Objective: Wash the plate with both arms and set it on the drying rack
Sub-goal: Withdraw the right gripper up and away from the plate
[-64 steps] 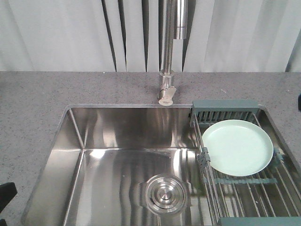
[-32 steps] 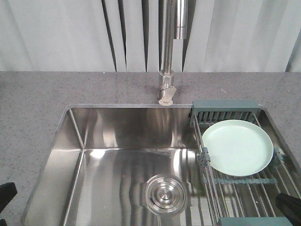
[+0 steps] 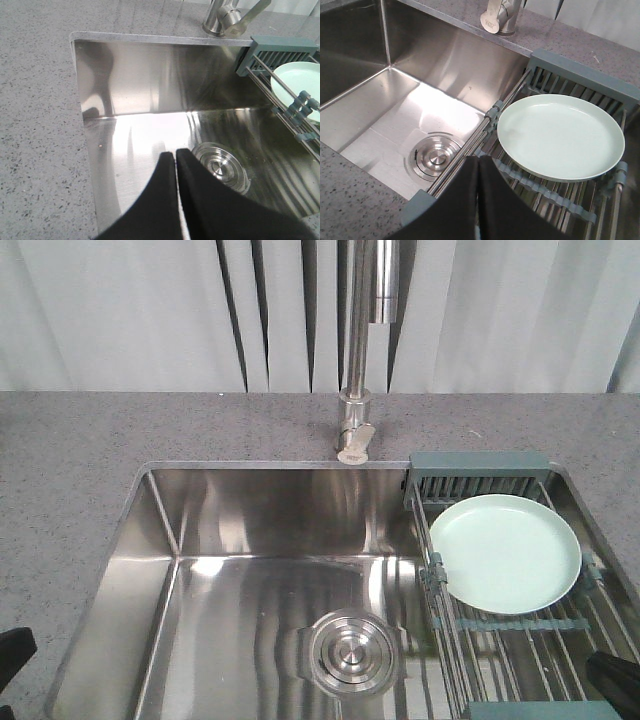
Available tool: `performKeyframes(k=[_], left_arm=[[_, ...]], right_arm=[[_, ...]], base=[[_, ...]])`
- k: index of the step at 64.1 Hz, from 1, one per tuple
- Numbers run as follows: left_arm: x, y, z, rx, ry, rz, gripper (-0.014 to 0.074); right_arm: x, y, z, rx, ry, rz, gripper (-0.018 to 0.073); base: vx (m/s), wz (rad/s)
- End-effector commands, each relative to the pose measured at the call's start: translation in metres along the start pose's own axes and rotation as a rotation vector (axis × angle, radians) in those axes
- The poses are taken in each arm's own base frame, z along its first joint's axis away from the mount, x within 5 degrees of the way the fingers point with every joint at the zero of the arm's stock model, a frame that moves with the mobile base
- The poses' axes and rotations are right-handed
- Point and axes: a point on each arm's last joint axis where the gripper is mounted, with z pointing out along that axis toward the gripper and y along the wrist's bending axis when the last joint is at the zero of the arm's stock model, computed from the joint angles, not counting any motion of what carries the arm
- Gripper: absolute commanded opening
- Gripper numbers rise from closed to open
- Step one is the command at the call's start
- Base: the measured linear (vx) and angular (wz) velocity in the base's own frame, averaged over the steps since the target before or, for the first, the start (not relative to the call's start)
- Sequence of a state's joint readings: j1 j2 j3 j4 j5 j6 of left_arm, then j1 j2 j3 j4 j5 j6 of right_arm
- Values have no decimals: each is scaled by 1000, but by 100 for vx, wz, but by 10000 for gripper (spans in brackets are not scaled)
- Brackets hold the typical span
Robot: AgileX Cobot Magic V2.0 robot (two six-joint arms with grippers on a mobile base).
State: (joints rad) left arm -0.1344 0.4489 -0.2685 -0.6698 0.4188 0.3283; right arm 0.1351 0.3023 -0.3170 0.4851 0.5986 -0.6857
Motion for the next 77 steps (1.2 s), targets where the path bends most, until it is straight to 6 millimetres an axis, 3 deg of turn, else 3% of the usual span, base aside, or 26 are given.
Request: performKeyframes(k=[1, 34, 48, 57, 77], left_arm=[[-13, -3, -3, 2, -72, -29, -6], [-12, -2, -3, 0, -71, -26, -6], [-9, 4, -2, -58, -59, 83, -6], [9, 16, 2, -121, -61, 30, -6], [41, 35, -3, -156, -280, -2, -6]], right_arm=[[-12, -4, -3, 29, -69, 11, -4], [-12, -4, -3, 29, -69, 11, -4], [-12, -4, -3, 29, -69, 11, -4], [-12, -4, -3, 29, -69, 11, -4], [-12, -4, -3, 29, -69, 11, -4]], base=[[0, 0], [0, 0], [0, 0], [0, 0], [0, 0]])
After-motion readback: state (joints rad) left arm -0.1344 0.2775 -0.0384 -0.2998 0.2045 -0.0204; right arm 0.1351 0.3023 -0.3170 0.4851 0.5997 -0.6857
